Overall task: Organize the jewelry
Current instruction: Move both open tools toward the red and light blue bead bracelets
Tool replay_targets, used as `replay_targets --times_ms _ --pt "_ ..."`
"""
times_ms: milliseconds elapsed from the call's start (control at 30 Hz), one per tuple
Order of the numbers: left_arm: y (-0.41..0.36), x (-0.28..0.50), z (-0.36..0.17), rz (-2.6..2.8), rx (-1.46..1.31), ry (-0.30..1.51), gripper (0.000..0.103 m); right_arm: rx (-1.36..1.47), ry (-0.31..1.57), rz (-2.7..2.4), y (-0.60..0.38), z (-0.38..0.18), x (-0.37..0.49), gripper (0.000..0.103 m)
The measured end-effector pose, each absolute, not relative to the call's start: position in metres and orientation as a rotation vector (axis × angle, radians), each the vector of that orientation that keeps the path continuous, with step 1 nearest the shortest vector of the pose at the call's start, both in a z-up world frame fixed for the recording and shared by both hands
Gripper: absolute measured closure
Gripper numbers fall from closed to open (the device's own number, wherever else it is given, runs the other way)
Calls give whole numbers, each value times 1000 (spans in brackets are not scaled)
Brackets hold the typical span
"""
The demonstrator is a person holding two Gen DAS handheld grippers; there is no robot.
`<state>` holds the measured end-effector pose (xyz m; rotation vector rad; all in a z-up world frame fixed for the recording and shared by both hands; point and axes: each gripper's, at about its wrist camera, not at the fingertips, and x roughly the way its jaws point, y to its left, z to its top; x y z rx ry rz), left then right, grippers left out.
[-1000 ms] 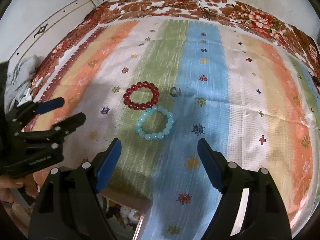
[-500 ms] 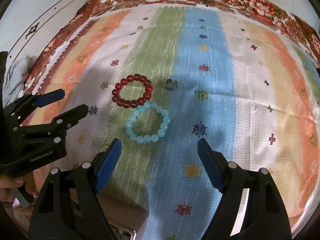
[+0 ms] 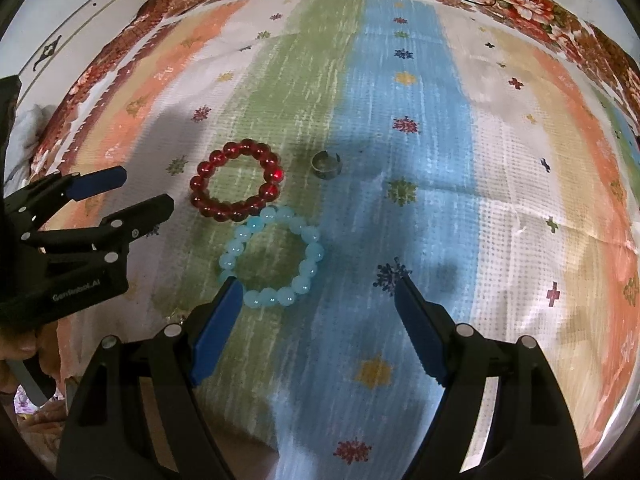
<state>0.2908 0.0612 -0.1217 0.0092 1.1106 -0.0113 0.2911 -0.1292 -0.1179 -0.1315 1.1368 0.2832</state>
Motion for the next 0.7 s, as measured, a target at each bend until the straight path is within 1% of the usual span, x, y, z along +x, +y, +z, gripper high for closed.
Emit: replay_targets --times_ms 367,467,600,667,700 --pt "58 312 -137 -21 -6 1159 31 -137 1177 253 -128 -138 303 25" --pt "61 316 -140 -21 -28 1162 29 -150 1178 244 -126 -139 304 25" --pt "65 318 -144 -30 -56 1169 29 -177 1176 237 -124 -143 303 25" --pt "68 319 -141 -31 -81 1160 33 -175 1177 233 -123 -143 303 25" --pt "70 319 -138 -29 -106 1145 33 -174 1178 230 -123 -143 303 26"
